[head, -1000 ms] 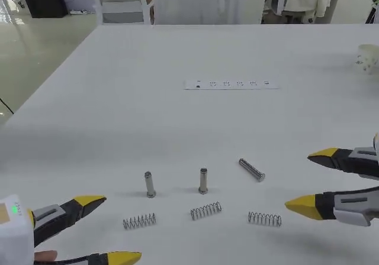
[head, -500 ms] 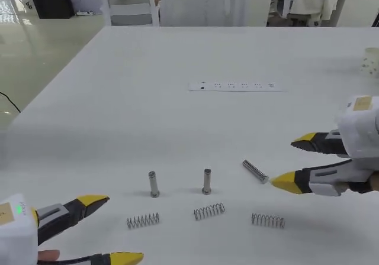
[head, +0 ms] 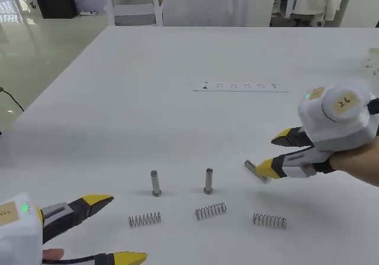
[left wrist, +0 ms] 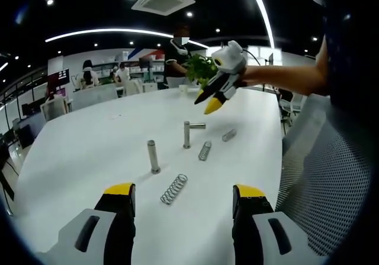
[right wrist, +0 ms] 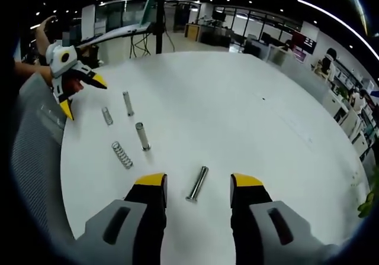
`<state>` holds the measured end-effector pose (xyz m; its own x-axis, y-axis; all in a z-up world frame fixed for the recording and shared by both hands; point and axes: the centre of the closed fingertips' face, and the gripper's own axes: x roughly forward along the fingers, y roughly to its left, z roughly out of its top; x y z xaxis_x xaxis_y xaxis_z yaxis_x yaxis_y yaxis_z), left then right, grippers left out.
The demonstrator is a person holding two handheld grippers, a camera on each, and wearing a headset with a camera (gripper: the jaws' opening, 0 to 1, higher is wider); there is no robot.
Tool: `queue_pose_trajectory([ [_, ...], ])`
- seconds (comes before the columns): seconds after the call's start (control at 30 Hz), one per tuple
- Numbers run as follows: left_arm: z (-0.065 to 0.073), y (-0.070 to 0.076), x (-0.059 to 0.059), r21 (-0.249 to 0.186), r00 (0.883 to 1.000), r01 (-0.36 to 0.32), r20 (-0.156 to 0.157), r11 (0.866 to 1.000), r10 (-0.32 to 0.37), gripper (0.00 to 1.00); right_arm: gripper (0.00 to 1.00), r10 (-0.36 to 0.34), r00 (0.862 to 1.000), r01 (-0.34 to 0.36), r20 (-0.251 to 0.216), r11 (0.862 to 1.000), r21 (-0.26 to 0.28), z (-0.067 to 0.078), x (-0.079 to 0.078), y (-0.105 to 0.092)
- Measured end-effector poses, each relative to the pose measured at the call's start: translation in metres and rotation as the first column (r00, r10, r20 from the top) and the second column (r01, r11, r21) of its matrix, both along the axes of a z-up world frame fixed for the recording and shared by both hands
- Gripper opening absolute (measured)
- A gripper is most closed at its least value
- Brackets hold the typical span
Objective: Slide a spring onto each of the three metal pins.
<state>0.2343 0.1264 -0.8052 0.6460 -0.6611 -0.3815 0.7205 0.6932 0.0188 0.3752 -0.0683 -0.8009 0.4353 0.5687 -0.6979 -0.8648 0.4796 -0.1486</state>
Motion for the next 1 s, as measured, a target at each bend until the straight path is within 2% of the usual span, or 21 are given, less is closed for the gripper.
queue_pose_trajectory([
  [0.53,-0.004,0.001,-0.001,-0.001,1.0,0.001,-0.007,1.0,-0.001,0.6,0.25,-0.084,0.992,0.08,-0.096,0.996,-0.041,-0.029,0.021,0.01],
  [1.0,-0.008,0.003,-0.001,-0.001,1.0,0.0,-0.016,1.0,0.0,0.59,0.14,-0.165,0.972,0.158,-0.167,0.986,-0.058,-0.047,0.028,0.012],
])
